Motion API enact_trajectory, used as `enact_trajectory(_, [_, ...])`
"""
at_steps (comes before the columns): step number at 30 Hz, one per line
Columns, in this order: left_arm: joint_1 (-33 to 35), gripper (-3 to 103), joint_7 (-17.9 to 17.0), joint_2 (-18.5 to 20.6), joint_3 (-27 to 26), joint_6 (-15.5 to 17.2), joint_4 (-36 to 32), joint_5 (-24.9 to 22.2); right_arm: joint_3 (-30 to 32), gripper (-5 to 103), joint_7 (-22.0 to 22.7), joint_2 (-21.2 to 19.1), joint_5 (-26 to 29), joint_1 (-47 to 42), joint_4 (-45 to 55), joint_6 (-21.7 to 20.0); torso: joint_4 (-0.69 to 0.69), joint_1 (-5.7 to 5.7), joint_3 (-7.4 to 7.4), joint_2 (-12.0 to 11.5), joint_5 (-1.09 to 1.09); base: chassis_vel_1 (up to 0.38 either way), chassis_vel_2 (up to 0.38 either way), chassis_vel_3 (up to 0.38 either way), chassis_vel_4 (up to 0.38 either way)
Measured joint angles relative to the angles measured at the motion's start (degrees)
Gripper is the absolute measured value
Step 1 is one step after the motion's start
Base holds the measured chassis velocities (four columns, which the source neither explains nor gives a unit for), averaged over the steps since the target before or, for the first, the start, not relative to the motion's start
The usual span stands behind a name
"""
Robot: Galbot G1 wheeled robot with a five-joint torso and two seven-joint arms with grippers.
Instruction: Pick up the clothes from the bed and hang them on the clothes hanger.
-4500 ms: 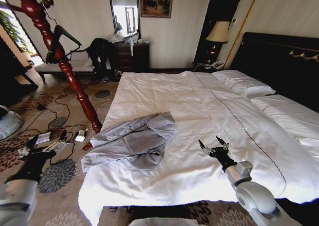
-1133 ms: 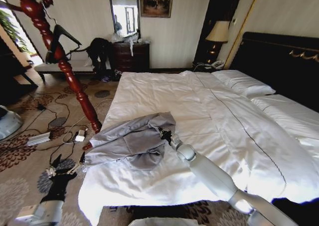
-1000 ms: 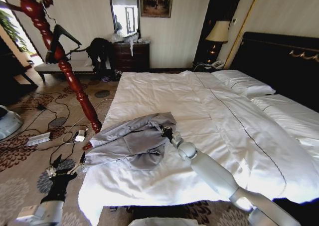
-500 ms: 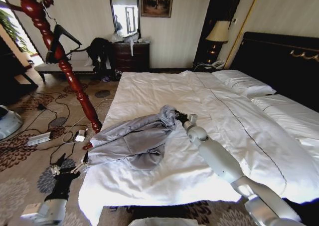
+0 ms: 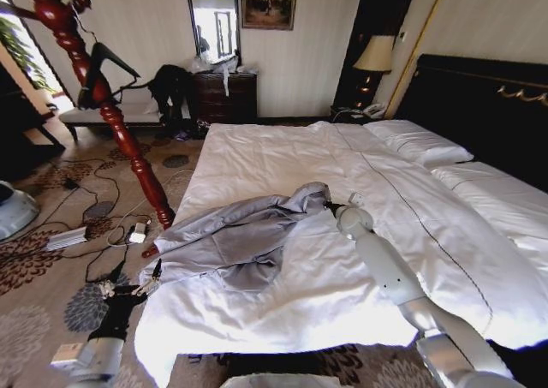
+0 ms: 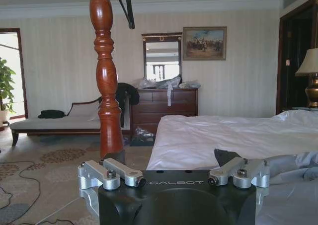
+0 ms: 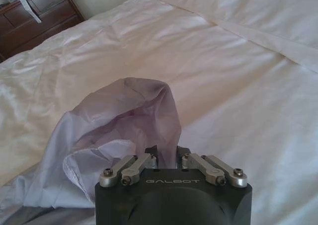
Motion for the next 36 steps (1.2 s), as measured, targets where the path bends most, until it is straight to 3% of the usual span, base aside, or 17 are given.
enact_trajectory(2, [0.10, 100, -0.06, -0.04, 0.03, 0.01, -0.06, 0.11, 0.45, 27, 0.08, -0.84, 0.09, -0.95, 0.92, -0.43, -0.02, 0.00, 0.00, 0.00, -0.01, 0.000, 0.000, 0.000, 0.000])
enact_trajectory(4, [0.12, 100, -0.09, -0.04, 0.05, 0.01, -0.10, 0.12, 0.69, 27, 0.05, -1.26, -0.14, -1.57, 1.43, -0.40, -0.03, 0.00, 0.00, 0.00, 0.00, 0.000, 0.000, 0.000, 0.000])
enact_trajectory(5, [0.10, 100, -0.14, -0.04, 0.10, 0.02, -0.14, 0.21, 0.91, 37, -0.73, -1.93, -1.18, -2.51, 2.07, 1.32, -0.02, 0.00, 0.00, 0.00, 0.00, 0.000, 0.000, 0.000, 0.000])
enact_trajectory(7, [0.08, 100, -0.17, -0.04, 0.14, 0.02, -0.17, 0.27, 1.07, 37, -1.74, -2.33, -2.76, -3.15, 2.37, 3.14, -0.01, 0.00, 0.00, 0.00, -0.01, 0.000, 0.000, 0.000, 0.000])
enact_trajectory(10, [0.10, 100, -0.20, -0.01, 0.21, 0.03, -0.34, 0.35, 2.23, 54, -3.86, -3.19, -5.23, -4.90, 3.26, 7.44, -0.03, 0.00, 0.00, 0.00, 0.00, 0.000, 0.000, 0.000, 0.000])
enact_trajectory(13, [0.16, 100, -0.19, -0.08, 0.21, 0.03, -0.40, 0.41, 3.17, 54, -3.85, -3.50, -4.43, -5.68, 4.30, 7.98, -0.01, 0.00, 0.00, 0.00, 0.00, 0.000, 0.000, 0.000, 0.000])
enact_trajectory(14, [0.30, 100, -0.19, -0.23, 0.23, 0.02, -0.40, 0.51, 4.06, 65, -3.39, -3.92, -2.54, -6.68, 5.74, 7.85, 0.00, 0.00, 0.00, 0.00, -0.01, 0.000, 0.000, 0.000, 0.000])
enact_trajectory(16, [0.48, 100, -0.15, -0.44, 0.31, -0.09, -0.42, 0.70, 5.42, 77, -2.77, -4.45, 0.49, -8.46, 8.30, 7.59, 0.00, 0.00, 0.00, 0.00, -0.02, 0.000, 0.000, 0.000, 0.000])
enact_trajectory(21, [0.97, 100, -0.08, -0.67, 0.36, -0.16, -0.95, 0.75, 7.54, 92, -3.05, -5.62, 2.72, -14.08, 14.03, 8.23, -0.02, 0.00, 0.00, 0.00, -0.01, 0.000, 0.000, 0.000, 0.000])
enact_trajectory(24, [1.43, 100, 0.00, -0.75, 0.33, -0.20, -1.27, 0.75, 8.87, 99, -2.38, -5.78, 4.90, -17.31, 17.39, 7.95, -0.02, 0.00, 0.00, 0.00, 0.00, 0.000, 0.000, 0.000, 0.000])
enact_trajectory(28, [1.71, 100, 0.05, -0.82, 0.25, -0.31, -1.29, 0.80, 10.32, 100, -2.84, -5.35, 7.76, -20.75, 21.55, 9.38, -0.01, 0.00, 0.00, 0.00, -0.02, 0.000, 0.000, 0.000, 0.000])
enact_trajectory(32, [1.78, 100, 0.04, -0.91, 0.20, -0.32, -1.29, 0.87, 11.05, 100, -3.10, -3.54, 11.71, -22.88, 24.45, 11.34, -0.02, -0.01, 0.00, 0.01, -0.01, 0.000, 0.000, 0.000, 0.000])
enact_trajectory(36, [2.21, 100, -0.03, -0.94, -0.15, -0.26, -1.62, 1.04, 10.45, 100, -2.28, 1.04, 14.59, -22.82, 24.19, 11.06, 0.00, 0.00, 0.00, 0.00, -0.02, 0.000, 0.000, 0.000, 0.000])
